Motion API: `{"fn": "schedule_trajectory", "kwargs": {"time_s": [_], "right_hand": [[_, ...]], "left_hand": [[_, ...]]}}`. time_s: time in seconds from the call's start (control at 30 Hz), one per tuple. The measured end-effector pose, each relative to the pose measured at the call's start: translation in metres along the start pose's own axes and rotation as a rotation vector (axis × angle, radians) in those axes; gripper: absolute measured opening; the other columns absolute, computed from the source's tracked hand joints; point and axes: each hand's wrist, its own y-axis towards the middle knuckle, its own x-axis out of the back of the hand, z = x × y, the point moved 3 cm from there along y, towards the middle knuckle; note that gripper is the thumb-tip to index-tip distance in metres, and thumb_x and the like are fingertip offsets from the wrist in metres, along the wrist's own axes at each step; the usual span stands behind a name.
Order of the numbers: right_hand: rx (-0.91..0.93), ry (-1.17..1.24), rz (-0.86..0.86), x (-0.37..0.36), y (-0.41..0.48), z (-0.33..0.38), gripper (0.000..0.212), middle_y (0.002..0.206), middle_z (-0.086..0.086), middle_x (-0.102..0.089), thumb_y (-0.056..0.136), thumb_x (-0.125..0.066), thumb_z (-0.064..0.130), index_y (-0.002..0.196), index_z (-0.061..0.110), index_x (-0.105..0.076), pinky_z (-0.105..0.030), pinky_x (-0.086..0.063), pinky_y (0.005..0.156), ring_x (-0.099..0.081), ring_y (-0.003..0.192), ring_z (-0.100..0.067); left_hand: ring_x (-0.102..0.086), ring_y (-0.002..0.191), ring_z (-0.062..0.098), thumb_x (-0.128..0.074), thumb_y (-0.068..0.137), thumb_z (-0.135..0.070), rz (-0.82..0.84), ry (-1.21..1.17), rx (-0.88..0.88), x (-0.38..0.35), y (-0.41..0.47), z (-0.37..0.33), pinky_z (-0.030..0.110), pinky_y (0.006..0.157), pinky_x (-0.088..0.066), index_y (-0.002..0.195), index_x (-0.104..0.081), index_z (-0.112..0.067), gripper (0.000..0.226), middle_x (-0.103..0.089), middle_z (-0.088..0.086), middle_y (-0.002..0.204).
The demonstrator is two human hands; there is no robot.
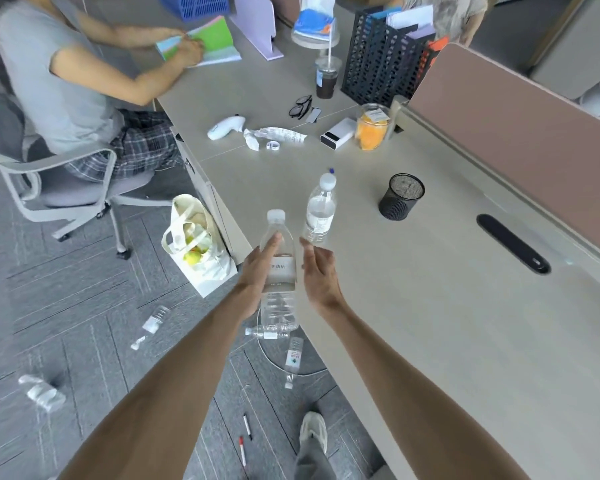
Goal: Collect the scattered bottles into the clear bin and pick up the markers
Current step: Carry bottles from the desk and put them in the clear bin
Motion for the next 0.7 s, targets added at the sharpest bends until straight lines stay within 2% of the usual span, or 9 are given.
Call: {"fn": "schedule_trajectory", "kwargs": {"time_s": [0.07, 0.13, 0.17, 0.27, 0.37, 0.47, 0.57, 0.63, 0.7], "right_hand": [[-0.004, 0.006, -0.14, 0.016, 0.01, -0.007, 0.035, 0.123, -0.015, -0.053, 0.104, -0.044, 0.017, 0.134, 0.007, -0.059, -0.026, -0.04, 0.103, -0.058, 0.107, -0.03], [-0.046, 0.008, -0.244, 0.032, 0.024, -0.01, 0.033, 0.125, -0.02, -0.054, 0.099, -0.054, 0.015, 0.129, 0.004, -0.059, -0.033, -0.048, 0.095, -0.058, 0.088, -0.023], [-0.059, 0.011, -0.272, 0.038, 0.032, -0.01, 0.037, 0.126, -0.018, -0.053, 0.096, -0.059, 0.018, 0.131, 0.005, -0.056, -0.036, -0.049, 0.093, -0.056, 0.089, -0.02], [-0.06, 0.041, -0.291, 0.047, 0.064, -0.009, 0.067, 0.134, -0.013, -0.047, 0.086, -0.074, 0.027, 0.142, 0.009, -0.042, -0.031, -0.043, 0.097, -0.054, 0.113, -0.022], [-0.049, 0.023, -0.241, 0.043, 0.1, -0.005, 0.099, 0.146, -0.01, -0.038, 0.075, -0.084, 0.032, 0.152, 0.012, -0.025, -0.031, -0.037, 0.104, -0.042, 0.134, -0.023], [-0.035, 0.021, -0.15, 0.031, 0.13, -0.005, 0.116, 0.154, -0.007, -0.034, 0.068, -0.089, 0.032, 0.156, 0.015, -0.015, -0.027, -0.03, 0.105, -0.034, 0.141, -0.021], [-0.052, 0.0, -0.124, 0.019, 0.149, -0.012, 0.105, 0.145, -0.008, -0.046, 0.065, -0.09, 0.029, 0.149, 0.013, -0.03, -0.034, -0.038, 0.109, -0.043, 0.135, -0.026], [-0.079, -0.01, -0.15, 0.017, 0.152, -0.015, 0.081, 0.123, -0.005, -0.058, 0.066, -0.087, 0.027, 0.133, 0.011, -0.045, -0.039, -0.049, 0.095, -0.056, 0.117, -0.029], [-0.084, 0.005, -0.164, 0.018, 0.151, -0.015, 0.065, 0.11, -0.002, -0.061, 0.068, -0.083, 0.029, 0.122, 0.011, -0.051, -0.039, -0.052, 0.087, -0.06, 0.105, -0.028]], "left_hand": [[-0.06, 0.114, 0.026, -0.06, 0.051, -0.089, -0.048, -0.014, 0.001, 0.0, 0.001, 0.002, 0.051, 0.101, -0.045, 0.121, -0.063, -0.029, 0.092, -0.066, 0.003, 0.122], [-0.062, 0.111, 0.026, -0.061, 0.051, -0.088, -0.071, -0.012, 0.008, 0.0, 0.008, 0.005, 0.052, 0.101, -0.045, 0.121, -0.062, -0.027, 0.092, -0.065, 0.004, 0.12], [-0.062, 0.111, 0.028, -0.062, 0.049, -0.089, -0.083, -0.023, 0.019, 0.0, 0.01, 0.006, 0.053, 0.101, -0.045, 0.121, -0.06, -0.027, 0.095, -0.065, 0.006, 0.12], [-0.063, 0.111, 0.034, -0.062, 0.045, -0.091, -0.13, -0.059, 0.061, 0.005, 0.025, 0.01, 0.056, 0.1, -0.045, 0.125, -0.058, -0.023, 0.105, -0.065, 0.013, 0.121], [-0.067, 0.102, 0.032, -0.062, 0.056, -0.083, -0.18, -0.085, 0.057, 0.006, 0.028, -0.001, 0.053, 0.098, -0.048, 0.125, -0.058, -0.018, 0.094, -0.069, 0.014, 0.111], [-0.06, 0.116, 0.031, -0.068, 0.051, -0.083, -0.211, -0.106, 0.056, 0.016, 0.045, 0.003, 0.055, 0.103, -0.043, 0.134, -0.05, -0.024, 0.104, -0.062, 0.011, 0.128], [-0.047, 0.131, 0.035, -0.074, 0.05, -0.078, -0.218, -0.073, 0.056, 0.026, 0.052, -0.001, 0.059, 0.109, -0.033, 0.145, -0.036, -0.029, 0.113, -0.045, 0.011, 0.147], [-0.036, 0.138, 0.033, -0.074, 0.059, -0.067, -0.263, -0.028, 0.059, 0.031, 0.053, -0.005, 0.055, 0.114, -0.024, 0.15, -0.026, -0.024, 0.111, -0.031, 0.009, 0.155], [-0.034, 0.138, 0.033, -0.076, 0.055, -0.066, -0.272, -0.006, 0.065, 0.036, 0.057, -0.006, 0.054, 0.115, -0.023, 0.151, -0.024, -0.022, 0.118, -0.029, 0.01, 0.156]]}}
